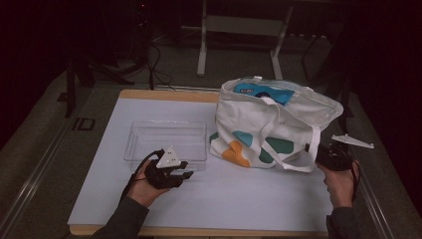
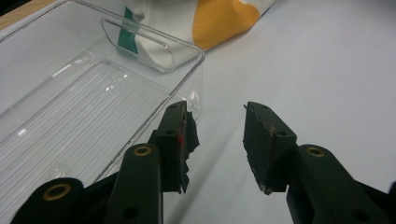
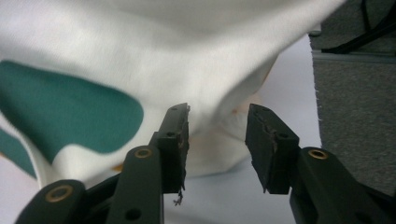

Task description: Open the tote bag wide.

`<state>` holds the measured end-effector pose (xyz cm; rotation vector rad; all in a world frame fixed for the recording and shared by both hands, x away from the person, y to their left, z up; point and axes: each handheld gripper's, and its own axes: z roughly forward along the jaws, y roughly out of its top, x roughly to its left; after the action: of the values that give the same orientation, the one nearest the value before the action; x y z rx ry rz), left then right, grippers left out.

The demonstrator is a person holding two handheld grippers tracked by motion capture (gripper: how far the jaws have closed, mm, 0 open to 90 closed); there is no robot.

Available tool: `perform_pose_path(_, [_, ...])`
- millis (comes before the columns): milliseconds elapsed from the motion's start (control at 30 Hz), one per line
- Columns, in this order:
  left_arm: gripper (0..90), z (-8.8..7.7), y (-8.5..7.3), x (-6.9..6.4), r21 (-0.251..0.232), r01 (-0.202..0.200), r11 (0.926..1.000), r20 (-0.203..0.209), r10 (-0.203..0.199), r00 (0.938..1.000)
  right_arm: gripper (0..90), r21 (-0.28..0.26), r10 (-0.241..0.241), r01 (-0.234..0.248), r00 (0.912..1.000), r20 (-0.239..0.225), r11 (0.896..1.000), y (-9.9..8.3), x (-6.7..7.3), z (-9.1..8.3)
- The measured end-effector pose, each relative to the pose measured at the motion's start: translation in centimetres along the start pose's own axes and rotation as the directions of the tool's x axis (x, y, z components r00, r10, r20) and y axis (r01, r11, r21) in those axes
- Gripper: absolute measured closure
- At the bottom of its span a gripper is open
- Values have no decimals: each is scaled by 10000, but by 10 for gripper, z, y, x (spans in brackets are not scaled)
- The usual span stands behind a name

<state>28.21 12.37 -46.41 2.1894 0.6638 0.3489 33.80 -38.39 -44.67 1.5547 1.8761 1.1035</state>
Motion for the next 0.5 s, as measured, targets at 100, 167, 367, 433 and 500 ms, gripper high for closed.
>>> perform_pose_path(100, [595,-1,2,3,-90,53,9999,26,-53,10000,541,48,153,-153,9999,16,9999,5,-2,6])
perform_pose_path(167, [593,-1,4,4,-111,62,9999,0,-62,10000,534,130,156,-157,9999,66,9998,7,-3,9])
perform_pose_path(367, [572,-1,18,10,12,-7,10000,-126,8,9999,678,151,468,-460,9973,-568,9988,12,-5,14])
perform_pose_path(433, [572,0,24,13,38,-49,10000,-140,49,9999,768,152,486,-478,9974,-535,9987,13,-4,15])
perform_pose_path(500, [571,1,31,16,-30,-86,10000,-208,86,9997,828,178,229,-220,9984,-517,9996,13,-1,15])
